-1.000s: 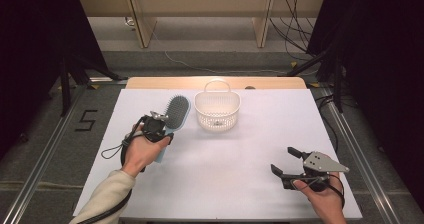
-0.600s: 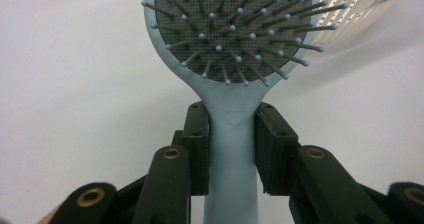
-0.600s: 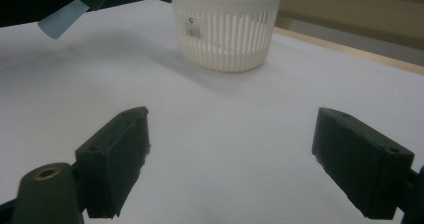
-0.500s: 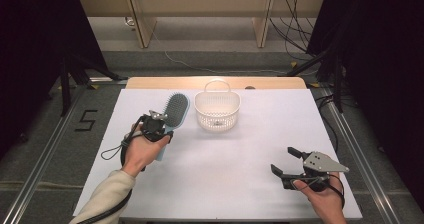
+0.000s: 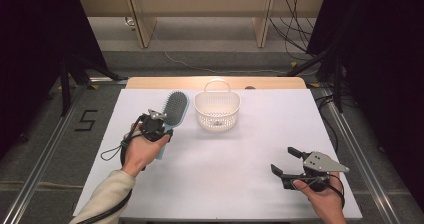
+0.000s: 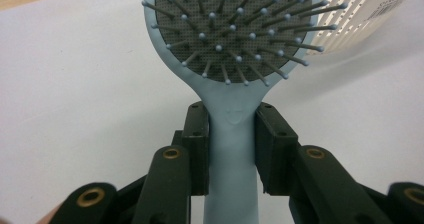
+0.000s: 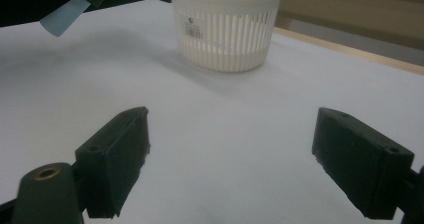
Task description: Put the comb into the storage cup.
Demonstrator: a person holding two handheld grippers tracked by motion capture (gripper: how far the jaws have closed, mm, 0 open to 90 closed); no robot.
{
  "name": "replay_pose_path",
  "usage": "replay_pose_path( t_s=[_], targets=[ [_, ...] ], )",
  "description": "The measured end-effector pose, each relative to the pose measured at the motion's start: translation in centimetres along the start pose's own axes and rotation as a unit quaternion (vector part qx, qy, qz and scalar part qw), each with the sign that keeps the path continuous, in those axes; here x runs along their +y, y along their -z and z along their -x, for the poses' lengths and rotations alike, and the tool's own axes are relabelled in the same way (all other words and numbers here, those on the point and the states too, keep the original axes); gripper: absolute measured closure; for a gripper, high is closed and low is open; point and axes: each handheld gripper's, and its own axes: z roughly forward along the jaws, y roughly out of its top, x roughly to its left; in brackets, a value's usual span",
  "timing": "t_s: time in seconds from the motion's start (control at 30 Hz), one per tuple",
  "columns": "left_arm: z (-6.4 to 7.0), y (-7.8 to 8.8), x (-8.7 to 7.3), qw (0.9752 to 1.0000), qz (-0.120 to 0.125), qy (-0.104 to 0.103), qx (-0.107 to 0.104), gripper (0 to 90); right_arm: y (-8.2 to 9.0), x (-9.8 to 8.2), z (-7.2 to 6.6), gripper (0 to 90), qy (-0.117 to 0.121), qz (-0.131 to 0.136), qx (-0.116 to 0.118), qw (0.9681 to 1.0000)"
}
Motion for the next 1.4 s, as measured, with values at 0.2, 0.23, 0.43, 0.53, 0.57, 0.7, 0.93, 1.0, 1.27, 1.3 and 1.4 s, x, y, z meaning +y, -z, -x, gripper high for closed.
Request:
replay_pose_path(
  t_s=[0.2, 0.23, 0.43, 0.53, 0.57, 0.7, 0.93, 1.0, 1.27, 1.3, 1.4],
  targets=[
    [0.0, 0.05, 0.02, 1.0, 0.005, 0.002, -0.001, 69.6, 0.0, 0.0, 0.0, 16.0, 0.001, 0.0, 0.0, 1.0],
    [0.0, 0.05, 0.03, 1.0, 0.006, 0.002, -0.001, 69.6, 0.01, 0.0, -0.01, 16.0, 0.0, 0.0, 0.0, 1.0],
    [0.0, 0.13, 0.06, 0.9999, 0.012, 0.004, -0.001, 69.6, 0.01, 0.01, -0.01, 16.0, 0.001, 0.0, 0.0, 1.0],
    [-0.01, 0.2, 0.11, 0.9999, 0.016, 0.003, 0.0, 69.6, 0.0, 0.0, -0.01, 16.0, 0.001, 0.0, 0.0, 1.0],
    [0.0, 0.22, 0.12, 0.9998, 0.017, 0.003, 0.001, 69.6, 0.0, 0.0, 0.0, 16.0, 0.001, 0.0, 0.0, 1.0],
    [0.0, 0.28, 0.15, 0.9997, 0.023, 0.005, 0.001, 69.6, 0.01, 0.01, -0.02, 16.0, 0.001, 0.0, 0.0, 1.0],
    [0.01, 0.4, 0.21, 0.9995, 0.03, 0.005, 0.0, 69.6, 0.01, 0.01, -0.01, 16.0, 0.001, 0.0, 0.0, 1.0],
    [-0.01, 0.43, 0.22, 0.9995, 0.032, 0.005, 0.0, 69.6, 0.01, 0.01, -0.02, 16.0, 0.001, 0.0, 0.0, 1.0],
    [0.0, 0.51, 0.28, 0.9992, 0.039, 0.006, 0.0, 69.6, 0.0, 0.01, -0.02, 16.0, 0.002, 0.001, 0.0, 1.0],
    [0.0, 0.52, 0.29, 0.9991, 0.041, 0.007, -0.001, 69.6, 0.0, 0.01, -0.01, 16.0, 0.002, 0.001, 0.0, 1.0],
    [0.0, 0.54, 0.3, 0.999, 0.044, 0.009, 0.0, 69.6, 0.01, 0.01, -0.02, 16.0, 0.001, 0.001, 0.0, 1.0]
  ],
)
